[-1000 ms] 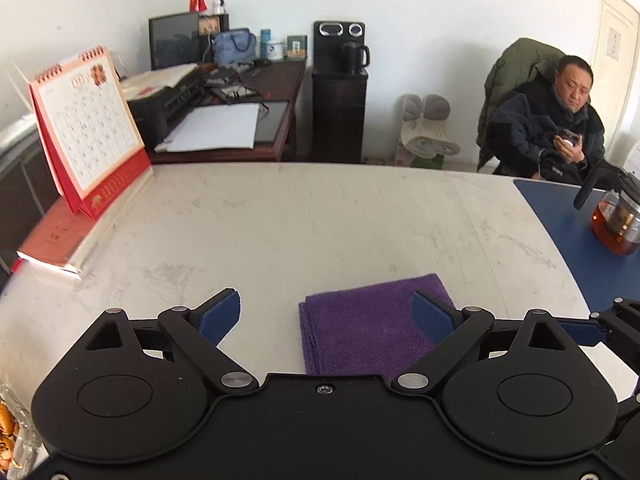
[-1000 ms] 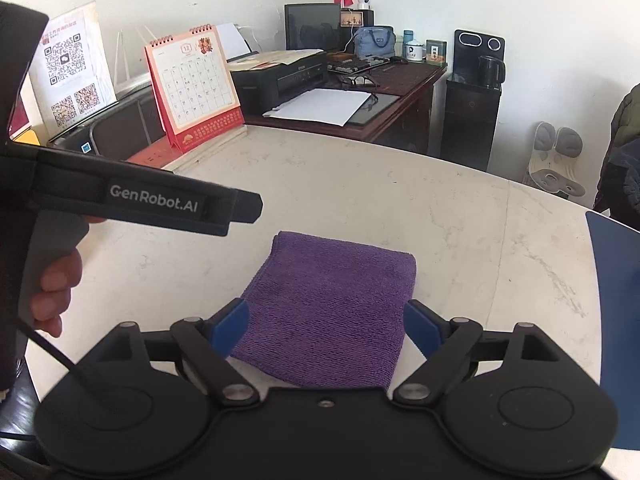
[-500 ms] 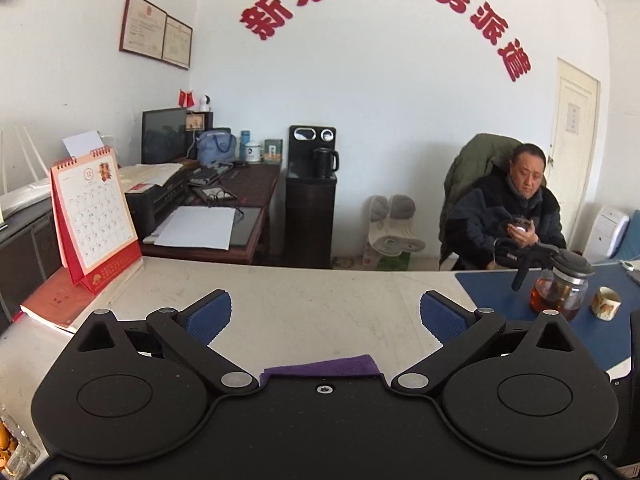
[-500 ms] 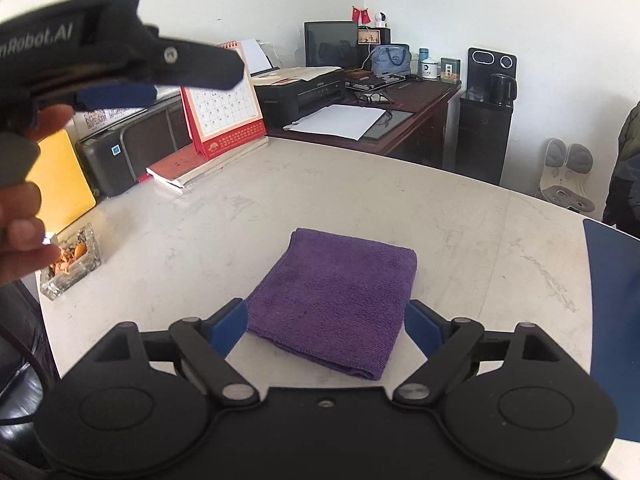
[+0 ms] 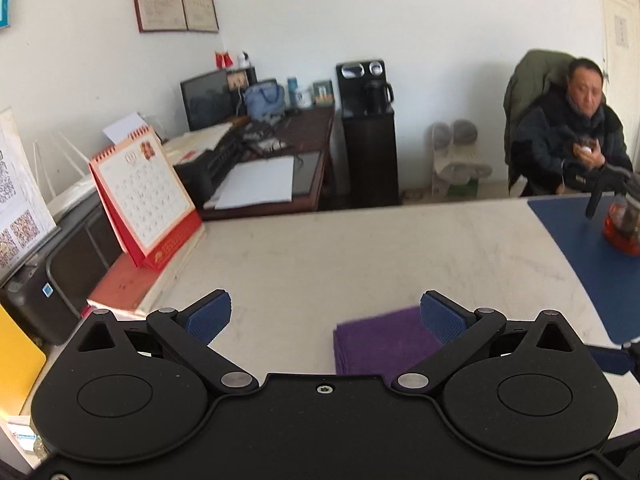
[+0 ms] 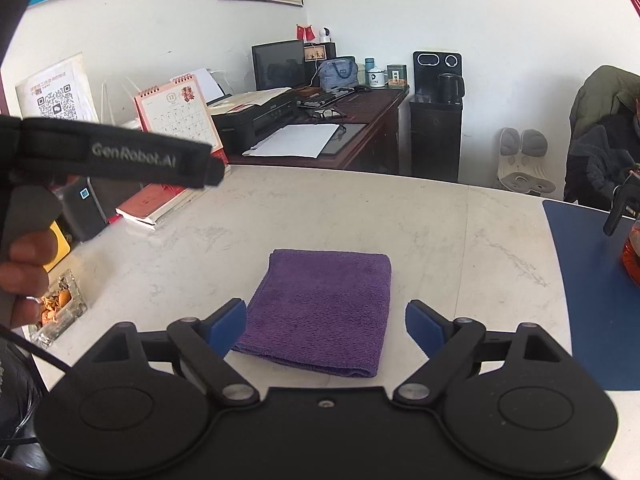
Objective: Fold towel
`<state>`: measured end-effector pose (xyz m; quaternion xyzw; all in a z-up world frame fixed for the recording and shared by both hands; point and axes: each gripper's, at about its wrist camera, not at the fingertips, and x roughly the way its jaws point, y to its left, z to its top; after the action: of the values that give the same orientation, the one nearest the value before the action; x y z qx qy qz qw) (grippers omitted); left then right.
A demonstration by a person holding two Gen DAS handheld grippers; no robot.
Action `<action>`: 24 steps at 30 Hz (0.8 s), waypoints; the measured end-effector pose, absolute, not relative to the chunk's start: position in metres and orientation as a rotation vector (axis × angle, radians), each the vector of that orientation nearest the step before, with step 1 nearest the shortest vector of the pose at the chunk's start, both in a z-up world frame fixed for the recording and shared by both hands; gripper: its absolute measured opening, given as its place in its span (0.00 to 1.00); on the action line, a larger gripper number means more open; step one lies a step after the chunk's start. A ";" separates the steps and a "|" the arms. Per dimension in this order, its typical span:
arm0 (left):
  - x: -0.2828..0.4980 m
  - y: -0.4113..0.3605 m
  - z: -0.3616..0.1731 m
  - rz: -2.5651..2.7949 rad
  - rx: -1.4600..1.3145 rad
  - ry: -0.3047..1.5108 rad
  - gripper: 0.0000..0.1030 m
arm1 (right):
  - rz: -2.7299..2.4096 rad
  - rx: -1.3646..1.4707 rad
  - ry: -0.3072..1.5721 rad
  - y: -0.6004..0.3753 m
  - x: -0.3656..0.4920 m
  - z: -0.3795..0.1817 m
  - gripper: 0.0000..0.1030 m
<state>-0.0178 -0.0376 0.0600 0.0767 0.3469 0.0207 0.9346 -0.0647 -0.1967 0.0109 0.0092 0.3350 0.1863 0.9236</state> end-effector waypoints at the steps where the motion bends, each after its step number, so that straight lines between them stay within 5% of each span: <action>1: -0.018 -0.039 0.057 0.024 0.157 0.723 1.00 | 0.378 0.016 0.689 -0.195 -0.065 0.010 0.83; 24: -0.019 -0.018 0.022 0.030 0.052 0.914 1.00 | 0.363 -0.010 0.751 -0.192 -0.068 -0.002 0.84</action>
<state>-0.0188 -0.0179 0.0225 0.0252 0.4413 0.0147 0.8969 -0.0680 -0.1918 -0.0017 -0.0047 0.3645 0.1763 0.9143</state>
